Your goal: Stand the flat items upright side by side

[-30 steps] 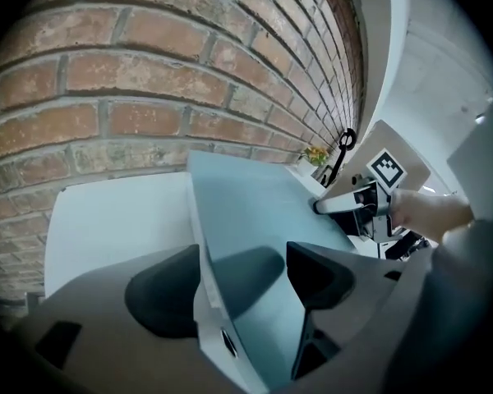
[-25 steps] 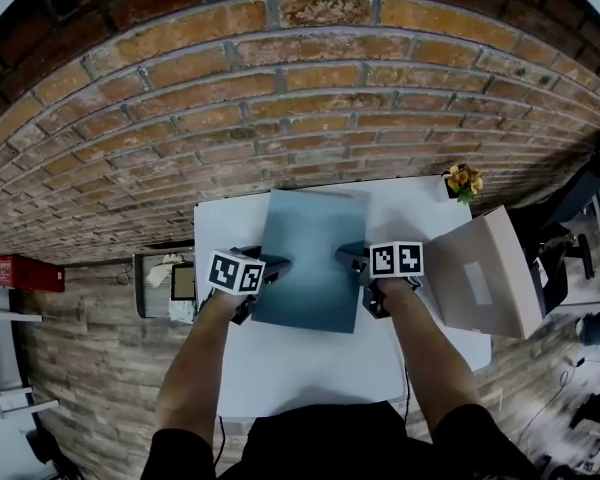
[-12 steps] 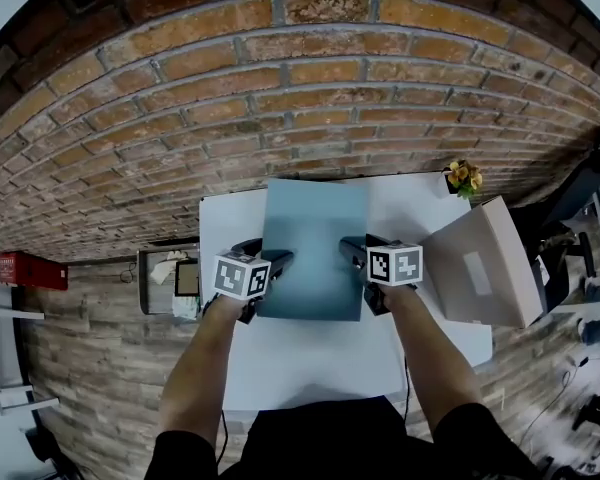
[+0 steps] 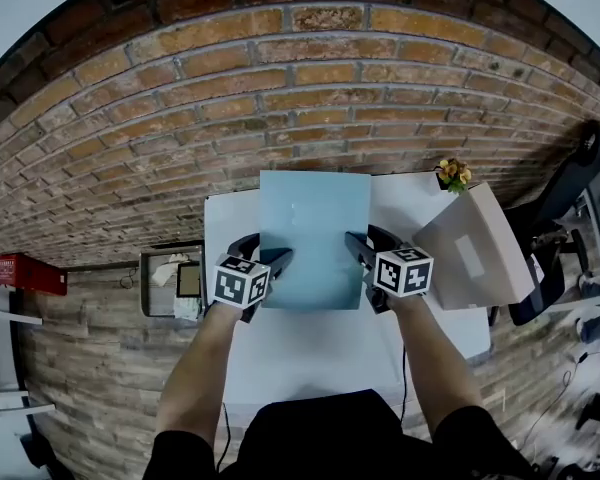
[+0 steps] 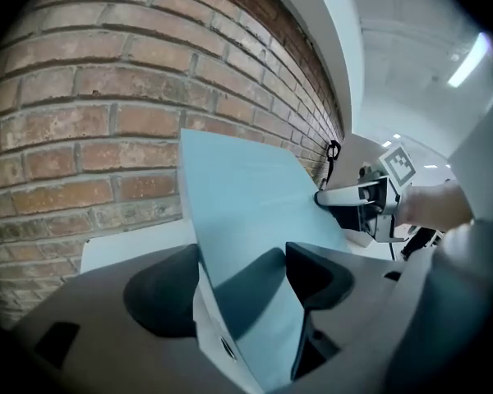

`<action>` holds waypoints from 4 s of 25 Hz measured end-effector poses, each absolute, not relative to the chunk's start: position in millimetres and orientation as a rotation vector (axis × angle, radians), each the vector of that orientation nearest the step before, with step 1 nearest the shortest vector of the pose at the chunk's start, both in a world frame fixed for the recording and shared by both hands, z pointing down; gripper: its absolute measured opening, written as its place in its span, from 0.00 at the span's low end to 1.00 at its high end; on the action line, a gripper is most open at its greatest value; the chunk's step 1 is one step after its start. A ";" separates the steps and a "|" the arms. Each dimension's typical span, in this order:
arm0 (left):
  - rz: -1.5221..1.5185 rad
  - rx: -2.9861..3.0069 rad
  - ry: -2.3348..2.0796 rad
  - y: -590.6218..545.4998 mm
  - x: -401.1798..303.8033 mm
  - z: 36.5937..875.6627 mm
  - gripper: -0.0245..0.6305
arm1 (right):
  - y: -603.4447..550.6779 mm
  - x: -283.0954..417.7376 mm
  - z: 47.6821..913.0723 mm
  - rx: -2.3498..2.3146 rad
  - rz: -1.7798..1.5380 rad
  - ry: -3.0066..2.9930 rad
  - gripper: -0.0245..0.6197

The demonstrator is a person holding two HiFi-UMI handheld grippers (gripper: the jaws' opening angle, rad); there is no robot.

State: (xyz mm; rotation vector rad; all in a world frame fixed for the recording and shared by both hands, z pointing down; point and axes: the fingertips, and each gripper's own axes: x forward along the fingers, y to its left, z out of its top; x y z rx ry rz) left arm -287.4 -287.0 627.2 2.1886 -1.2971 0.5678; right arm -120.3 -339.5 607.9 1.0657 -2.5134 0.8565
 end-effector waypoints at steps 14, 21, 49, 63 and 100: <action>0.526 2.296 -1.418 -278.0 -297.7 584.8 0.49 | -316.9 -120.2 559.2 1.085 0.649 -2.656 0.36; 0.539 2.341 -1.446 -269.8 -296.8 579.3 0.45 | -305.3 -113.7 551.2 1.119 0.480 -2.649 0.34; 0.656 2.405 -1.469 -222.3 -296.6 581.9 0.37 | -250.8 -100.8 547.6 1.179 0.264 -2.606 0.31; 0.663 2.366 -1.447 -201.2 -291.7 582.6 0.38 | -224.8 -99.8 556.2 1.139 0.327 -2.606 0.38; 0.506 2.058 -1.843 -159.8 -286.3 539.2 0.38 | -259.9 -130.1 503.1 0.437 0.340 -2.802 0.68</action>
